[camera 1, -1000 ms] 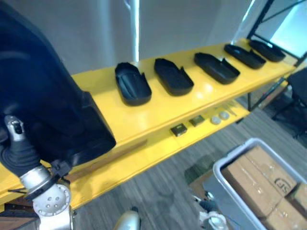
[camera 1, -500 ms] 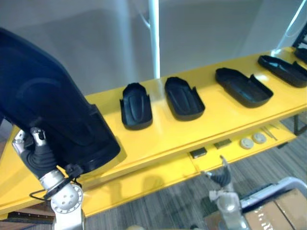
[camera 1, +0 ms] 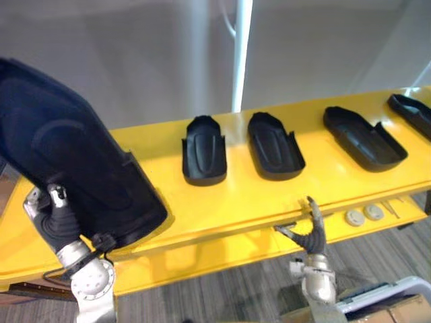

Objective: Walk over and take plastic housings, then place them on the shelf

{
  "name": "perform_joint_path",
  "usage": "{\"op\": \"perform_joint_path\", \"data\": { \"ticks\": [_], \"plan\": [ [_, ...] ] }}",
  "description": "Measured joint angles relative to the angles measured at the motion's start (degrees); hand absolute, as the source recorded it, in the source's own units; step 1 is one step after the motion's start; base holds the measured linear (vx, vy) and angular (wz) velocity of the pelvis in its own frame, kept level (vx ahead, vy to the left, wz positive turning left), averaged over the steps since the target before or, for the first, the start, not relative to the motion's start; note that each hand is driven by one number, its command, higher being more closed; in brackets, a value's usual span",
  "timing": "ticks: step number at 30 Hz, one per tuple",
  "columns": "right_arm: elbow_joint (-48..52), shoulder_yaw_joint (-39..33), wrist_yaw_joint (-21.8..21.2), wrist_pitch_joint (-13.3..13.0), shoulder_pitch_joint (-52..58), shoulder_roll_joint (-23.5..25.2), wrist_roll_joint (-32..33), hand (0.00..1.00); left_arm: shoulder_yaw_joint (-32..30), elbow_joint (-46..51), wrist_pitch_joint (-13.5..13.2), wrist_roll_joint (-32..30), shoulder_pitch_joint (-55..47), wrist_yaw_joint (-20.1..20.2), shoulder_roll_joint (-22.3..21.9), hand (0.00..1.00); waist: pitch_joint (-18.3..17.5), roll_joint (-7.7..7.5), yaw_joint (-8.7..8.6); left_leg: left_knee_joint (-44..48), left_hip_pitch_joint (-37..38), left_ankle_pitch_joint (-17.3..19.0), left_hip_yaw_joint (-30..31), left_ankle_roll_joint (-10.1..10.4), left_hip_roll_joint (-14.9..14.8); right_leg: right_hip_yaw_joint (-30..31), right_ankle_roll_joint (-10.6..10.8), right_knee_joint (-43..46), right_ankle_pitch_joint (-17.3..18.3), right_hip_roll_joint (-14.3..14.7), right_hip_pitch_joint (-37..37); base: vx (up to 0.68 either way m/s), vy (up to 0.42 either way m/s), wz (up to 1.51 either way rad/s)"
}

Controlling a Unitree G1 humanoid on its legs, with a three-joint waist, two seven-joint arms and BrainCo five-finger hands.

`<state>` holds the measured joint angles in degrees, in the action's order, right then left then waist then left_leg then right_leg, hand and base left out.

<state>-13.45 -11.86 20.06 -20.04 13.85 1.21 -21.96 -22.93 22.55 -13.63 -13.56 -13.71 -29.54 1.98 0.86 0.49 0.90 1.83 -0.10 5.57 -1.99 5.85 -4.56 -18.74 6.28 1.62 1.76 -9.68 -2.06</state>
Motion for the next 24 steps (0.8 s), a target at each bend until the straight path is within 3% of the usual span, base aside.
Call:
{"op": "perform_joint_path", "data": {
  "ticks": [3, 5, 9, 16, 20, 24],
  "plan": [
    [-11.28, -7.9, -0.03, 5.36, 1.18, 0.88, 5.98, 0.0, -6.62, -0.14, 0.17, 0.07, 0.11, 0.47, 1.86, 1.0, -0.44, 0.4, 0.05, -0.38, 0.0, -0.08, -0.03, -0.06, 0.22, -0.02, 0.0, -0.19, 0.02, -0.13, -0.01, 0.0, 0.0, 0.0],
    [-17.26, -11.8, -0.46, 8.36, 4.09, 0.84, 8.61, 0.0, -11.85, -1.43, 0.91, 0.26, 0.21, 0.67, 7.4, 1.0, -0.1, 1.17, 0.09, -1.62, 0.05, -0.78, -0.04, -0.03, 0.26, -0.09, 0.0, -0.38, 0.02, -0.12, 0.08, -0.04, -0.003, 0.02],
    [-23.87, -14.03, -1.65, 10.83, 6.15, -1.17, 12.25, 0.0, -14.53, -10.49, 1.63, 1.52, 4.34, 2.6, 18.93, 1.0, -0.89, 2.41, 0.0, -3.26, 0.04, -1.78, -0.36, 0.18, 0.29, -0.02, 0.7, -1.35, -0.42, 0.67, 0.45, -0.02, -0.008, -0.01],
    [-29.7, -17.91, -3.7, 11.3, 2.92, -3.09, 17.83, 0.0, -11.23, -27.44, 4.36, 4.21, 13.28, 8.47, 34.42, 1.0, -1.27, 1.29, 0.16, -3.53, -2.03, -2.51, -0.3, 0.31, 0.02, 0.06, 0.68, -1.33, -0.66, 1.05, 2.64, 0.0, 0.0, 0.0],
    [-33.09, -17.8, -8.01, 11.24, 0.78, -4.1, 21.61, 0.0, -4.07, -39.09, 6.23, 6.38, 21.19, 13.57, 43.22, 1.0, -0.87, -0.18, 0.61, -3.23, -3.23, -2.71, -0.5, 0.58, -0.03, 0.18, 0.56, -1.15, -0.74, 1.08, 4.21, 0.02, 0.002, -0.01],
    [-34.47, -16.89, -11.35, 10.76, -2.16, -4.38, 22.43, 0.0, 1.45, -48.48, 6.69, 9.41, 29.56, 17.51, 47.7, 1.0, 1.45, -1.24, 0.71, -3.12, -4.31, -2.98, -1.17, 0.72, -0.32, 1.11, 0.05, -0.85, -1.12, 1.35, 5.91, -0.02, 0.0, -0.1]
  ]
}}
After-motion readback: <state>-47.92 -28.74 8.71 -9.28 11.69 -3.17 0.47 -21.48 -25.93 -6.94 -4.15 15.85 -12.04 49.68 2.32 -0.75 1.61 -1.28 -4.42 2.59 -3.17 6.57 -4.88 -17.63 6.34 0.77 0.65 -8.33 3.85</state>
